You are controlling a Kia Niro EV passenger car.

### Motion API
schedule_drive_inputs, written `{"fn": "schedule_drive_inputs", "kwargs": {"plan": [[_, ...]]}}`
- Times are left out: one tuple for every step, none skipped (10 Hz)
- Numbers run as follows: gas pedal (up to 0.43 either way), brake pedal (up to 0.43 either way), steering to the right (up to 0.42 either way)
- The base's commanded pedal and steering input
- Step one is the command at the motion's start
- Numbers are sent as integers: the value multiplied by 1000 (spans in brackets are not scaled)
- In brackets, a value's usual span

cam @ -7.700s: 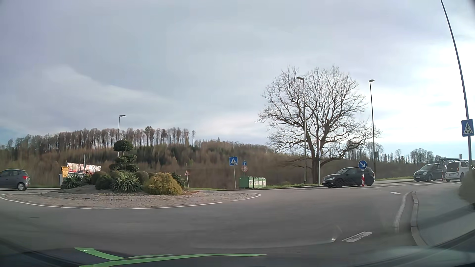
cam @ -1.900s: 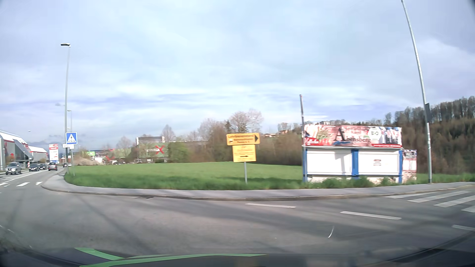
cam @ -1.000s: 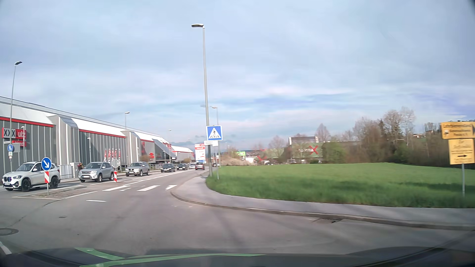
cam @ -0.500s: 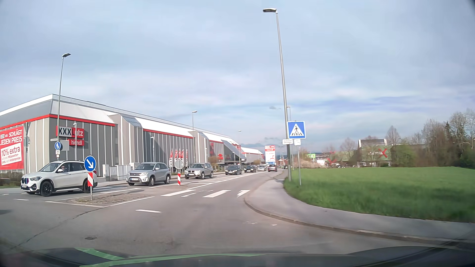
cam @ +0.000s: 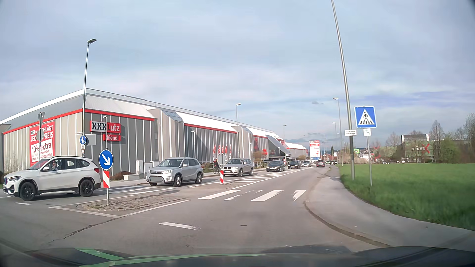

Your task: Follow the waypoints while adhering to traffic rules and regulations

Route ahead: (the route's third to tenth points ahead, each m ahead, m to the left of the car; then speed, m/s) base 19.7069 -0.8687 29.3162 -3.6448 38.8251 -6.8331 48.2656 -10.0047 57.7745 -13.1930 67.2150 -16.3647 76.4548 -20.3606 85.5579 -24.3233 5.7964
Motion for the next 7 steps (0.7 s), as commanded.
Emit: {"fn": "schedule_drive_inputs", "kwargs": {"plan": [[240,0,-80],[240,0,-45],[240,0,-8],[240,0,21],[248,0,36],[248,0,51],[248,0,69]]}}
